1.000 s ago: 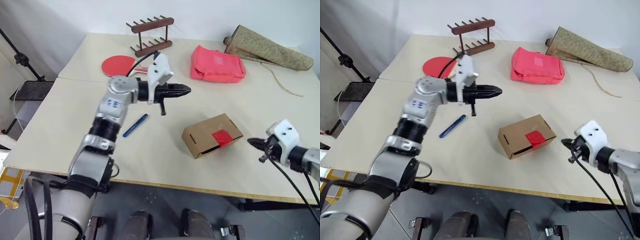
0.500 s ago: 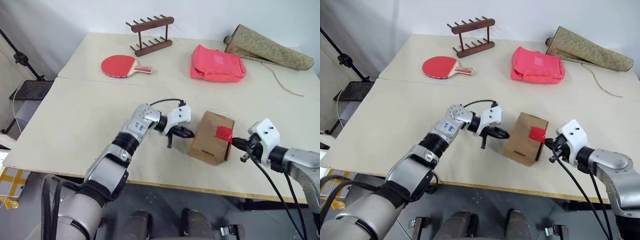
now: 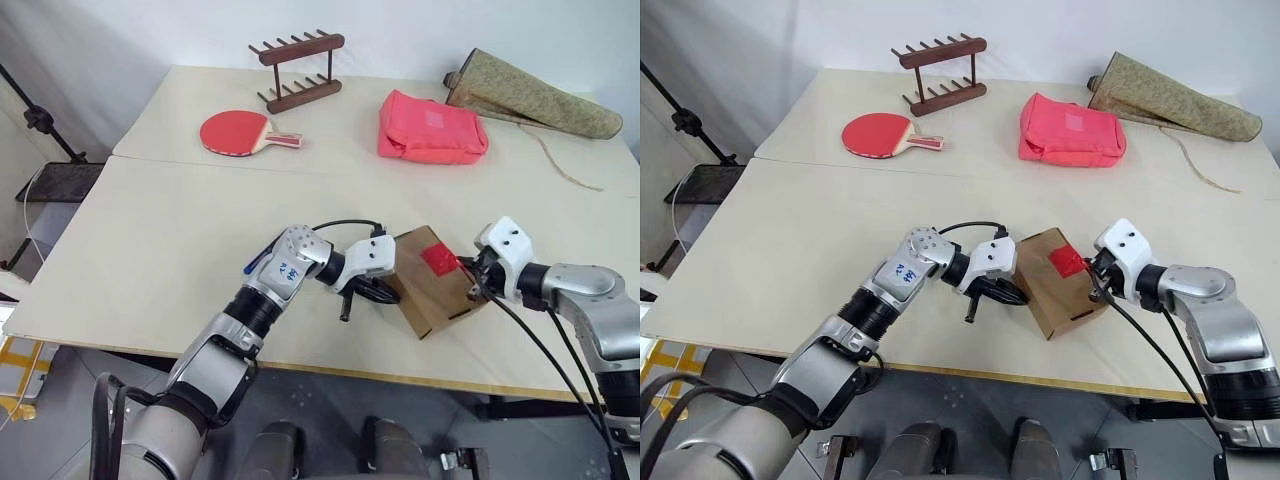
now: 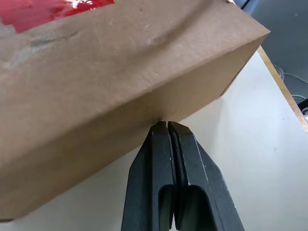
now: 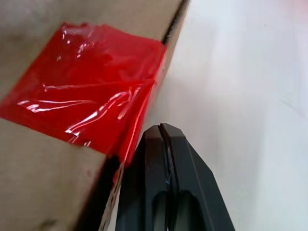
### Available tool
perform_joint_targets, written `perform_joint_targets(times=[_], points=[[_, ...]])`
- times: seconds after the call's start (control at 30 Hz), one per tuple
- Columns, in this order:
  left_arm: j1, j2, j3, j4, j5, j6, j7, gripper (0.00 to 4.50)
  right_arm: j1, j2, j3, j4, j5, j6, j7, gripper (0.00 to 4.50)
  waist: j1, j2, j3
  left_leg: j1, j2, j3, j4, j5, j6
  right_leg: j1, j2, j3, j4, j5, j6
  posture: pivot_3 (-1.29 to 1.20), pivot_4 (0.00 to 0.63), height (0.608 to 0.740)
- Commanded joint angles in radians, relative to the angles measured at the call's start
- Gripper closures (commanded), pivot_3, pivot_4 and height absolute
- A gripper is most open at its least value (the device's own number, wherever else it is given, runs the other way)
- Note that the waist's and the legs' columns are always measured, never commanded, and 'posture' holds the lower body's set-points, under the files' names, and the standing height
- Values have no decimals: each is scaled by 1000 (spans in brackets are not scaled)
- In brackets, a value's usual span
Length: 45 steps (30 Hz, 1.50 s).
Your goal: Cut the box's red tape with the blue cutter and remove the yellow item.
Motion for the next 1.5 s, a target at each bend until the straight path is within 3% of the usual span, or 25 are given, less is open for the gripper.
perform_joint_targets(times=[0.03, 0.1, 0.2, 0.3, 0.4, 0.5, 0.57, 0.63, 0.7, 0.8, 0.97, 1.17, 1.27, 1.5], points=[[4, 24, 27, -79, -28, 18, 6, 4437, -20, -39, -46, 39, -9, -57, 23, 4500, -3, 0, 0, 0, 0, 0, 0, 0, 0, 0, 0, 0, 0, 0, 0, 0, 150, 740], [2, 54, 65, -118, -66, 3, -8, 4437, 1, -68, -121, 44, 59, -58, 88, 4500, -4, 1, 1, 0, 0, 0, 0, 0, 0, 0, 0, 0, 0, 0, 0, 0, 150, 740], [-26, 124, 163, -143, -138, -38, -20, 3853, 43, -106, -219, 60, 106, -166, 175, 3934, -6, 2, 1, 0, 1, 0, 0, 0, 0, 0, 0, 0, 0, 0, 0, 0, 150, 740], [-33, 237, 304, -113, -219, -9, -11, 2953, 111, -90, -347, 4, 249, -220, 302, 2909, -8, 2, 1, 0, 2, -1, 0, 0, -1, 0, 1, -1, 0, 0, 0, 0, 150, 740], [34, 367, 381, -133, -260, -2, -38, 2000, 185, -71, -396, -109, 327, -219, 338, 1831, -23, 2, 0, 2, 3, 1, -1, 0, -2, 0, 1, -1, 2, 0, 0, 0, 150, 740], [224, 533, 539, -236, -318, 0, -38, 1071, 235, 31, -448, -272, 542, -128, 277, 840, -38, 3, 0, 7, 4, 1, -3, -1, -2, 2, 1, -1, 3, 0, 0, 0, 150, 740], [349, 604, 633, -320, -355, -4, -19, 447, 278, 61, -427, -342, 548, -135, 275, 93, -41, 3, 0, 10, 7, 1, -5, -2, -5, 2, 2, -1, 5, 1, -2, 0, 150, 740], [470, 651, 704, -409, -377, 36, 12, 44, 303, 81, -383, -366, 493, -220, 321, 0, -32, 1, 1, 8, 7, -1, -4, -3, -5, 1, 2, -3, 6, 0, -3, 0, 150, 740], [671, 697, 837, -482, -371, 58, 45, 44, 293, 126, -321, -368, 454, -310, 358, 0, -31, 1, 1, 8, 7, -3, -3, -3, -6, 3, 2, -3, 5, 1, -3, 0, 150, 740], [869, 691, 1026, -492, -388, 50, 122, 44, 276, 160, -260, -336, 408, -382, 380, 0, -29, 3, 2, 10, 7, -2, -4, -5, -5, 4, 1, 0, 3, 1, -3, 0, 150, 740], [1077, 663, 1169, -561, -417, 48, 184, 44, 275, 150, -249, -275, 386, -455, 430, 0, -14, 3, 2, 9, 7, -3, -4, -6, -5, 4, 0, 2, 1, 0, -5, 0, 150, 740], [1069, 633, 1108, -754, -492, 203, 306, 44, 268, 128, -265, -229, 375, -480, 433, 0, -6, 3, 2, 9, 8, -5, -4, -11, -10, 6, -1, 4, -3, 0, -7, 0, 150, 740], [868, 563, 840, -831, -469, 365, 467, 44, 290, 103, -304, -247, 386, -450, 392, 0, 5, 9, 1, 9, 8, -5, -4, -9, -7, 6, 1, 3, -1, 0, -7, 0, 150, 740], [664, 423, 570, -714, -345, 417, 660, 44, 353, 79, -311, -327, 402, -404, 352, 0, -18, 8, 1, 11, 9, 3, -4, -8, -6, 1, 4, -1, 6, 0, -6, 0, 150, 740]])
